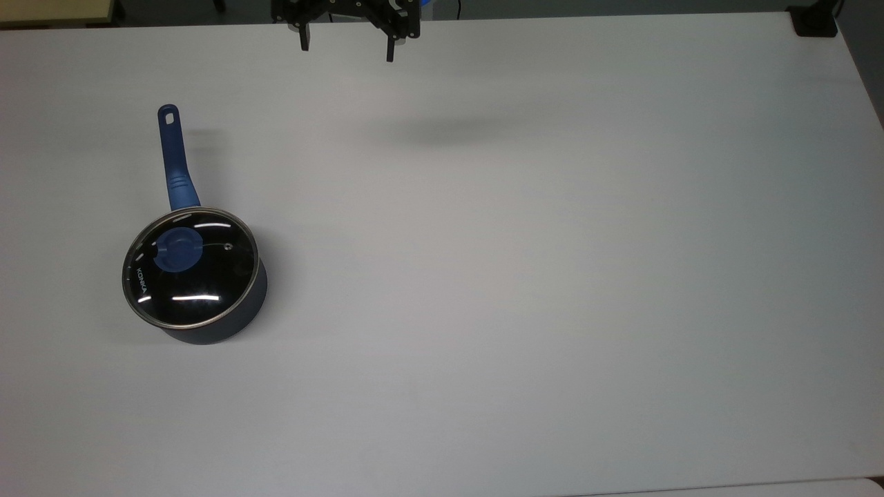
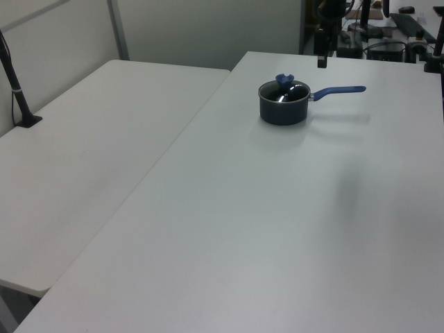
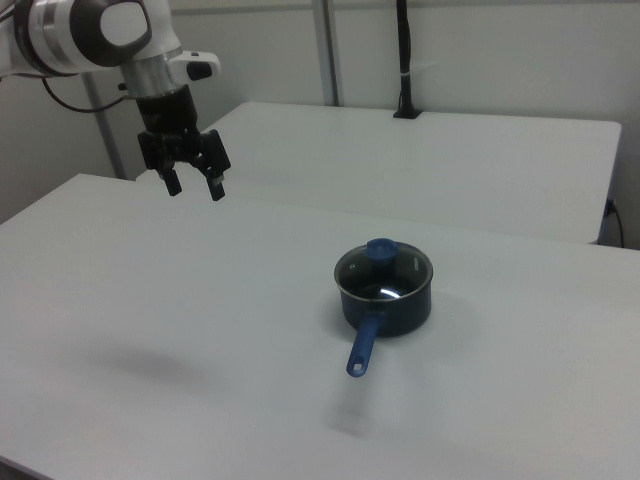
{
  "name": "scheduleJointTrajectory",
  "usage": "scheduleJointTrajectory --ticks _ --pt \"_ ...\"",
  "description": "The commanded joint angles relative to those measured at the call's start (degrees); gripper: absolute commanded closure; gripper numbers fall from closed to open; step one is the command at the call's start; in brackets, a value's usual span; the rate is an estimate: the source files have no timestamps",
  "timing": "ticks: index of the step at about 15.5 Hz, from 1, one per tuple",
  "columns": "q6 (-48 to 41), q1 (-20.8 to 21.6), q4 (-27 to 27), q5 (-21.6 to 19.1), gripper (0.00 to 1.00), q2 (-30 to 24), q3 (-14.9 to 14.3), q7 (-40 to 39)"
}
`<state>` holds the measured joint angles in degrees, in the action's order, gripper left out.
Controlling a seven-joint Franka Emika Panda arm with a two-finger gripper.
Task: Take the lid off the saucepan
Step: 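Move the open gripper from rest toward the saucepan lid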
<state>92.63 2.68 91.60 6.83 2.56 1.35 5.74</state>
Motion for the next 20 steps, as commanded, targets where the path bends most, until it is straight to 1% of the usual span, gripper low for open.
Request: scheduleJointTrajectory --ticks 1,6,14,16,18,20 --pt "-0.35 0.22 0.51 -0.06 0.00 -0.98 -0.30 -0.47" --pt "0.44 -1.88 -0.37 -0.23 0.00 0.33 -0.30 -3.02" --pt "9.13 -7.42 -0.46 -0.23 0.00 2.09 -0.30 -3.19" --pt "12.03 -9.79 -1.15 -0.41 0.00 4.02 -0.30 -5.20" --pt "13.97 -12.42 -5.27 -3.38 0.00 7.87 -0.30 -6.79" --pt "15.72 -13.49 -7.74 -4.36 0.00 11.13 -0.30 -8.90"
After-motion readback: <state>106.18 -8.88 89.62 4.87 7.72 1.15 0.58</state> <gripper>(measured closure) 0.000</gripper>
